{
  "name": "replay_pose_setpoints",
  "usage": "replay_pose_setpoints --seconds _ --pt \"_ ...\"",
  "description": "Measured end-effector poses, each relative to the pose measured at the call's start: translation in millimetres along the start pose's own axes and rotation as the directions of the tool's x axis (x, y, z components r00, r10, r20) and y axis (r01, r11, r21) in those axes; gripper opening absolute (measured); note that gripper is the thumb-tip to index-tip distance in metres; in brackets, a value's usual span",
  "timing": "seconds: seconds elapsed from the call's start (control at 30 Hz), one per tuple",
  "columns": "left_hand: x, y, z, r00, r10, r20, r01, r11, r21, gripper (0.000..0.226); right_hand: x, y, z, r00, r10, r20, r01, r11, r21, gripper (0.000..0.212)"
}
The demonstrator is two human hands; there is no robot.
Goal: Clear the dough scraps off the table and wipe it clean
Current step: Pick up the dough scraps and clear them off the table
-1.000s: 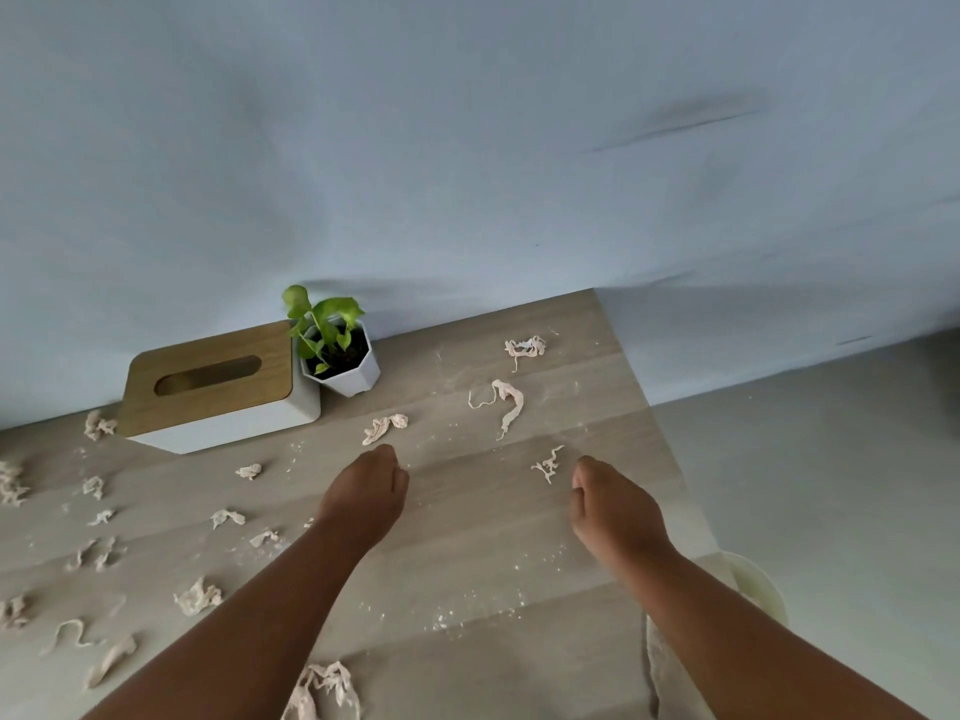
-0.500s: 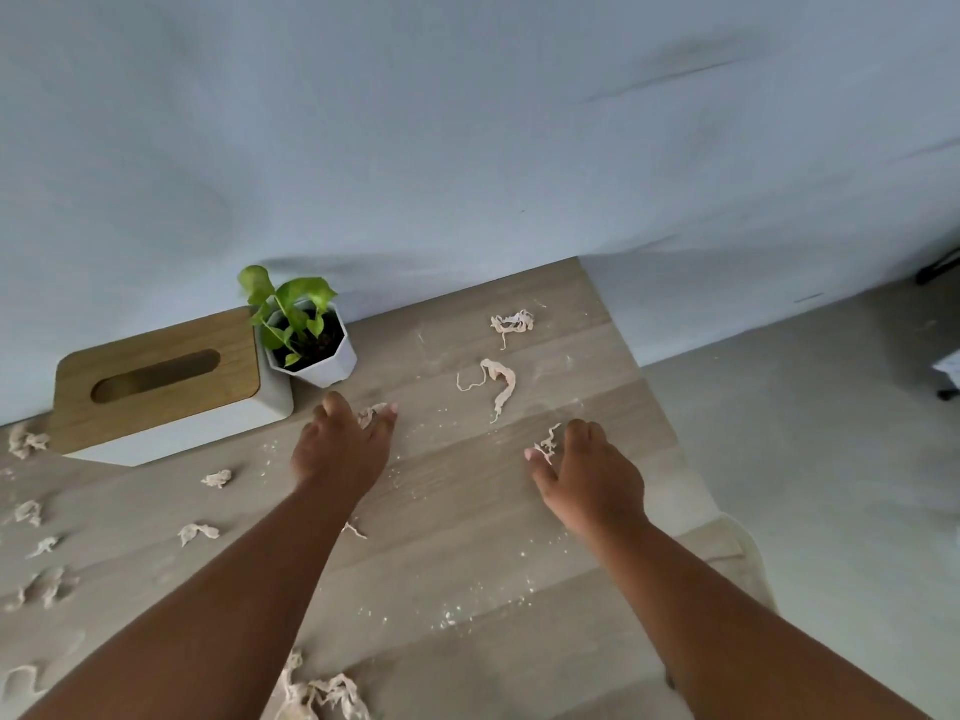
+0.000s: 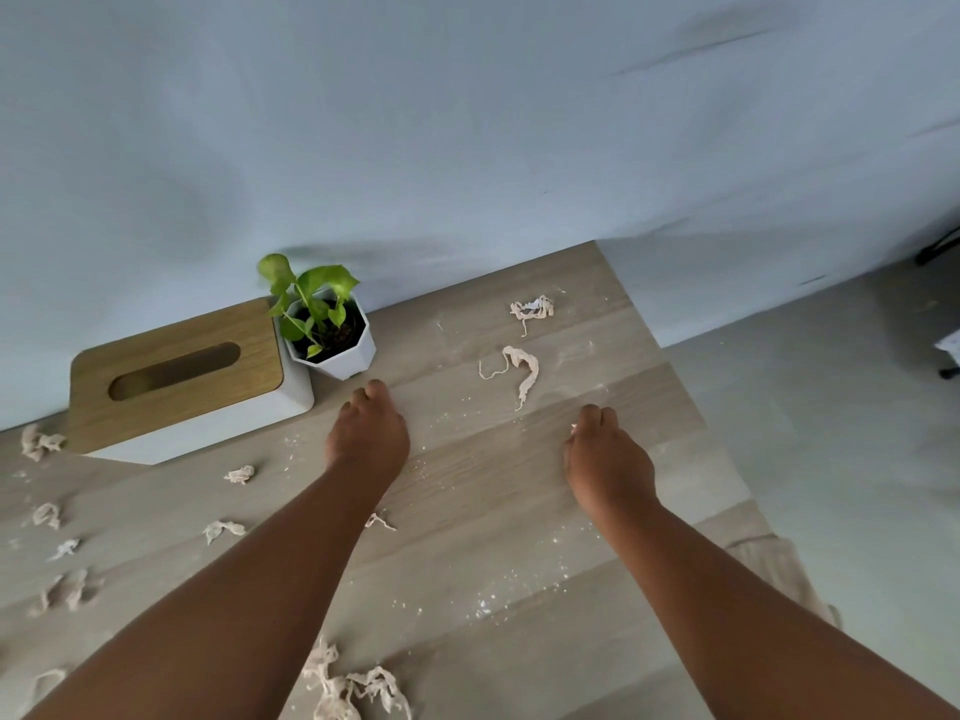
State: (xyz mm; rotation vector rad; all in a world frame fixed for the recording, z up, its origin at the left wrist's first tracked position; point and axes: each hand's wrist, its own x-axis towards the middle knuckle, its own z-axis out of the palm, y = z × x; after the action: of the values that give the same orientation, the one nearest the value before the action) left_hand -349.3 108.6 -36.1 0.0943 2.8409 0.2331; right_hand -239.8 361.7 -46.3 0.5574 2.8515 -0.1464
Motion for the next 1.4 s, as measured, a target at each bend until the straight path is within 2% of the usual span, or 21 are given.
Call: replay_pose_setpoints --seconds 0.13,0.33,0.47,0.63,0.73,0.87,1.0,1.1,1.2,1.3,1.4 --pt "-7 -6 -5 0.998 0.063 -0.014 -0.064 0.994 -0.091 0.020 -4 -2 -5 1.000 -0.001 -0.017 0.003 0.993 0.119 0.029" --pt "-16 -5 -8 0.992 0.129 -0.016 -0.129 0.965 -0.229 0.021 -7 -5 -16 0.997 -0.038 -0.063 0.052 0.970 0.239 0.013" --pt "-21 5 -13 0.987 0.161 -0.018 -0.160 0.952 -0.263 0.018 -4 -5 -23 0.991 -0.125 -0.046 0.132 0.958 0.254 0.012" --pt "-28 26 -13 0.978 0.202 -0.061 -0.211 0.936 -0.281 0.014 7 -1 -32 0.984 -0.156 -0.082 0.171 0.955 0.241 0.009" --pt "-29 40 -13 0.980 0.176 -0.093 -0.197 0.932 -0.305 0.010 17 3 -37 0.984 -0.166 -0.061 0.176 0.956 0.233 0.010" --pt "-26 58 -10 0.985 0.169 -0.036 -0.171 0.917 -0.360 0.024 38 11 -42 0.969 -0.226 -0.098 0.244 0.932 0.267 0.010" --pt "-19 74 -5 0.985 0.171 0.014 -0.154 0.916 -0.370 0.042 65 14 -55 0.958 -0.270 -0.102 0.288 0.899 0.331 0.028" --pt "-10 85 -1 0.980 0.195 0.032 -0.173 0.927 -0.332 0.054 86 15 -60 0.947 -0.298 -0.123 0.322 0.892 0.317 0.026" --pt "-2 97 5 0.974 0.228 -0.005 -0.219 0.926 -0.309 0.042 107 15 -61 0.938 -0.325 -0.116 0.344 0.910 0.231 0.024" --pt "2 108 11 0.971 0.226 -0.082 -0.240 0.933 -0.266 0.033 124 13 -63 0.917 -0.350 -0.193 0.379 0.915 0.141 0.022" --pt "6 118 17 0.967 0.232 -0.106 -0.250 0.946 -0.209 0.047 141 9 -61 0.888 -0.399 -0.230 0.433 0.893 0.124 0.026"
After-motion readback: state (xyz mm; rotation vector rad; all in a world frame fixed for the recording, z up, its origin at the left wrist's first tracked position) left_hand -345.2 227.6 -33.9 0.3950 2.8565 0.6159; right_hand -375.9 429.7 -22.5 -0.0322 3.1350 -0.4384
